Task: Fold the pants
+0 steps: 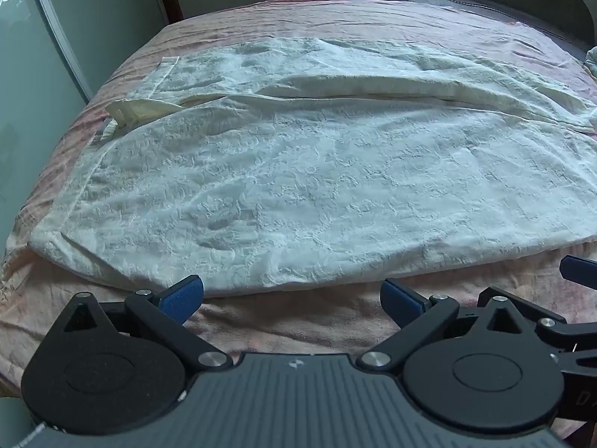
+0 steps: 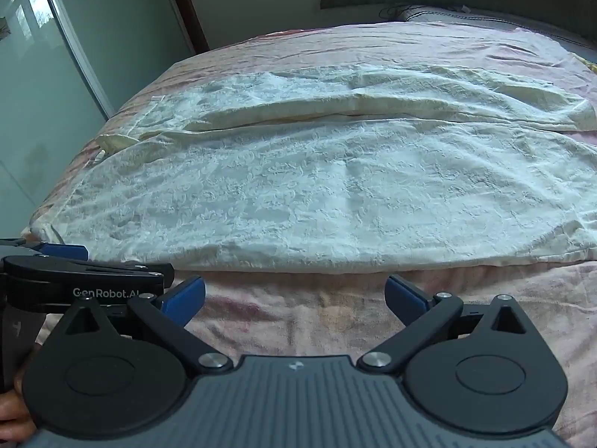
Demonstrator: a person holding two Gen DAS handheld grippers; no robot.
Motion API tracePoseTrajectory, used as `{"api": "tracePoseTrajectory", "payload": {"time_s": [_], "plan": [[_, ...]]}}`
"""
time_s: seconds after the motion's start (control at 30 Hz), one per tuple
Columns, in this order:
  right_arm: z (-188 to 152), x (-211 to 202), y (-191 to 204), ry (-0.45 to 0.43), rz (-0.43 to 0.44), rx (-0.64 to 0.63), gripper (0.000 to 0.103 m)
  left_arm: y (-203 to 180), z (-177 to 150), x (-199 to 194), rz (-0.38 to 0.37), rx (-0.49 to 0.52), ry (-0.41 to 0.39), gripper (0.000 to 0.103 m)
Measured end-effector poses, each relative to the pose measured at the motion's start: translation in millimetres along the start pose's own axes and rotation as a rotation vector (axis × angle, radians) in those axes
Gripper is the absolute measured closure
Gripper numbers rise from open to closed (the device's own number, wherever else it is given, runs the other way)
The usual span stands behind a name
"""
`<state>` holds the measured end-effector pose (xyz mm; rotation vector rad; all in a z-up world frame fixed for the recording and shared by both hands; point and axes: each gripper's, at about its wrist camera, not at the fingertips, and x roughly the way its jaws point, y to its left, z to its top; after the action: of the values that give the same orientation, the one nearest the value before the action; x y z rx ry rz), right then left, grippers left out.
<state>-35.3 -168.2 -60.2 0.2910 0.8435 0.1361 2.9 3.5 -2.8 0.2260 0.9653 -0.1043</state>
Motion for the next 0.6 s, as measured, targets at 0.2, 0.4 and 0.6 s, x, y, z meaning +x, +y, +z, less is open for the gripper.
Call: {"api": "tracePoseTrajectory", "payload": {"time_s": [0.2,0.4,0.6], "plan": [[-1.0,1.2,0.3,0.004,0.005,-0.003,0.000,2.3,-0.5,1.2,-0.001,-0.008,0.002,0.001],[-0.8,-0.2,-1.7,0.000,0.008,0.007,0.000,2.1,-0.7,1.1,-0.001,-0.007,0.001,0.001],[-1.2,1.8,-0.9,0.013,0.015,0.004,0.000,0.4,-0.5,0.8,-0.003,-0.005,-0.002,0.002]]}}
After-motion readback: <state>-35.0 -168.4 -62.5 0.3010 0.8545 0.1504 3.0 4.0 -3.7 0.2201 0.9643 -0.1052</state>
